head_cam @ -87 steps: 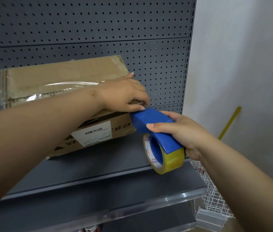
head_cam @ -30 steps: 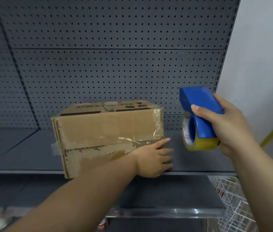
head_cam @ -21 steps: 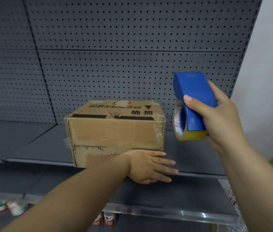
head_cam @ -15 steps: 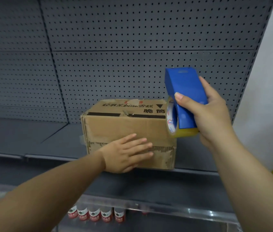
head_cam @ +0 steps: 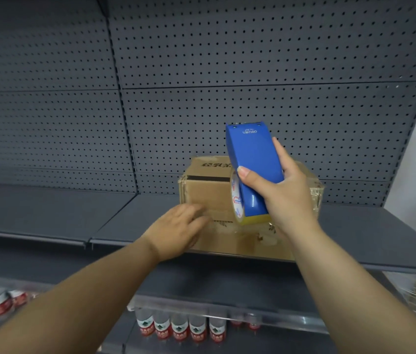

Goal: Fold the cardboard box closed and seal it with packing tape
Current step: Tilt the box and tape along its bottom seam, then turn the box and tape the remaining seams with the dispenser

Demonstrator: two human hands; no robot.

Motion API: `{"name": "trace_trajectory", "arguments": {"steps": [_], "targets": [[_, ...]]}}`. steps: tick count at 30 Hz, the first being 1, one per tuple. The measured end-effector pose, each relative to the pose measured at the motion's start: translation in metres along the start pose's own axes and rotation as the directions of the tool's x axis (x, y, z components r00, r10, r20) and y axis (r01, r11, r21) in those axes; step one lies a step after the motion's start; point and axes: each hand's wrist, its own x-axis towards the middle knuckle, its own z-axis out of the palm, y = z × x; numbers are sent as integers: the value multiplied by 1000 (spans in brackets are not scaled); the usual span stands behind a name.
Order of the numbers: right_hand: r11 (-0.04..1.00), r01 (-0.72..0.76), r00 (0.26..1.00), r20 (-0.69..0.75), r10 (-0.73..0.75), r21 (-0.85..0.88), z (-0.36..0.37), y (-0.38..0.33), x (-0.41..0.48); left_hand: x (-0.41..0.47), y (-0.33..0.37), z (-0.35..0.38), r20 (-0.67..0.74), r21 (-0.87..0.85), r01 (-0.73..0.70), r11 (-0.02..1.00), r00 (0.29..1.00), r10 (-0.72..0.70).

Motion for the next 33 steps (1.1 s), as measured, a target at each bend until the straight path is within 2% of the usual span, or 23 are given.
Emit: {"name": "trace_trajectory", "arguments": {"steps": [2, 4, 6, 8, 10, 12, 15, 18, 20, 24, 27, 30, 33], "targets": [[1000, -6, 1000, -16, 6, 3, 10, 0, -2, -16, 2, -1, -46, -78, 197, 977, 978, -201], [1000, 4, 1000, -25, -4, -9, 19, -2, -5, -27, 0, -3, 0, -119, 363, 924, 931, -365], [1000, 10, 999, -30, -11, -25, 29, -3, -8, -29, -5, -7, 81, -241, 550, 799, 832, -548], [999, 5, 999, -49, -7, -37, 37, -3, -12, -24, -6, -12, 147, -401, 678, 616, 711, -688], [999, 0, 998, -62, -3, -43, 44, -2, -16, -19, -5, -13, 205, -491, 727, 480, 632, -747], [999, -8, 998, -69, 4, -45, 51, 0, -20, -14, -5, -13, 253, -547, 744, 384, 585, -771], [999, -22, 997, -74, 20, -29, 61, 4, -25, -9, -6, -12, 360, -640, 738, 214, 533, -766], [999, -26, 996, -86, 22, -39, 69, 9, -27, -5, -4, -7, 442, -742, 671, 3, 493, -749], [998, -25, 996, -92, 20, -54, 74, 11, -28, -5, -4, -2, 454, -772, 631, -72, 468, -758], [996, -43, 994, -106, 35, -73, 78, 15, -30, -5, -9, 7, 508, -763, 624, -170, 416, -755], [995, -55, 993, -106, 46, -85, 79, 20, -35, -5, -12, 10, 568, -733, 658, -174, 451, -688], [994, -56, 995, -84, 48, -92, 84, 20, -38, -7, -23, 0, 625, -669, 738, -89, 493, -605], [993, -41, 998, -50, 36, -108, 88, 16, -38, -1, -45, -29, 703, -538, 843, 26, 466, -537]]}}
